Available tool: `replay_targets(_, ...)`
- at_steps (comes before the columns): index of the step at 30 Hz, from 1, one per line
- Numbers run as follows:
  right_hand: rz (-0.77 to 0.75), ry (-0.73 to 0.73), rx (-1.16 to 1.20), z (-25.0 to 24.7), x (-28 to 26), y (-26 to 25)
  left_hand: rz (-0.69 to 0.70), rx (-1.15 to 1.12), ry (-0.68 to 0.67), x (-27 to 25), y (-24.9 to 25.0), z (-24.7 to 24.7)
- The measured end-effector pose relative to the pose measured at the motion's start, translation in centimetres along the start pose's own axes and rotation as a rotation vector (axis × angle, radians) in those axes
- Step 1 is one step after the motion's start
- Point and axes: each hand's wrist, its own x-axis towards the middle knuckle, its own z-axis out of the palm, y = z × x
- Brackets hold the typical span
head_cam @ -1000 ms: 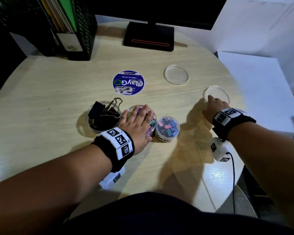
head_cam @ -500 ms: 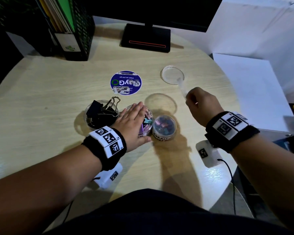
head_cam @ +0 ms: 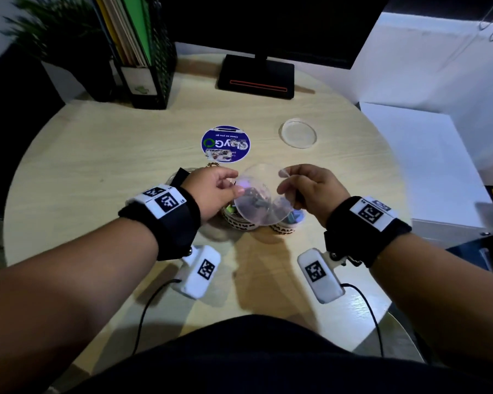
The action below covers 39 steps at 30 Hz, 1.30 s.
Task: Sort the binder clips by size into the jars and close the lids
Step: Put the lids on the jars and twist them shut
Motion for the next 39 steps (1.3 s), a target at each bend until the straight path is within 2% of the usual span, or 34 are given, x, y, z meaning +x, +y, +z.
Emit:
replay_targets(4,0.006,0.011,-0.154,1.3,-0.2,-0.1,-0.092,-0.137,-0.023,-0.2,-0.6,-0.3)
replay_targets(8,-0.197,-0.146,-0.856,3.4,-1.1,-0.7,-0.106,-0.097,0.005,0.0,-0.5,-1.0)
replay_targets(10,-0.215,-0.128,-1.0,4.7,-1.1,-1.0,-0.106,-0.082,0.003,0.0,-0.3,-1.5)
replay_targets(13,-0.143,-0.121,-1.0,5.9,-0.2,-1.0,-0.102,-0.028,0.003,-0.1,-0.7,-2.3)
replay_targets(16,-0.102,-0.063,-1.126,6.8,0.4,-0.8,-0.096,0.028,0.028,-0.1,-1.6,-3.3)
replay_targets(19,-0.049,-0.014,-1.22,7.4,1.0,-0.2,-0.086,0.175,0.003,-0.4,-2.5,-3.8)
replay_targets(25,0.02,0.043,-1.289,8.3,1.6,1.1,-0.02,0.301,-0.048,-0.9,-3.1,-4.2)
replay_targets(30,0.011,0.048,-1.344,9.0,2.0,1.1,0.064,0.352,-0.082,-1.8,-3.0,-4.6)
replay_targets(36,-0.021,-0.002,-1.44,10.0,0.0,1.3,0.074,0.329,-0.193,-2.1,-3.7,-4.4)
replay_targets(39,-0.04,-0.001,-1.357,10.1,-1.5,1.6,0.083,0.318,-0.226,-2.0,-3.9,-4.4)
